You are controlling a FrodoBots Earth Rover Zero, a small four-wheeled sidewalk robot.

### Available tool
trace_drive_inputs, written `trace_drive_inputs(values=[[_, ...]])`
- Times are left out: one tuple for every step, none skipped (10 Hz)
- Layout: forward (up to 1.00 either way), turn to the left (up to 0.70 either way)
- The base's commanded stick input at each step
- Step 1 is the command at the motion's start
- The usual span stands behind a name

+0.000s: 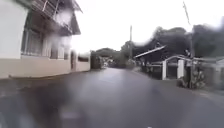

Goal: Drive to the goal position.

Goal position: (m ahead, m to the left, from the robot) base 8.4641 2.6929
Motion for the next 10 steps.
trace_drive_inputs(values=[[0.70, 0.00], [0.70, 0.00], [0.70, 0.00], [0.70, 0.00], [0.70, 0.00], [0.70, 0.00], [0.70, 0.00], [0.70, 0.00], [0.70, 0.00], [0.70, 0.00]])
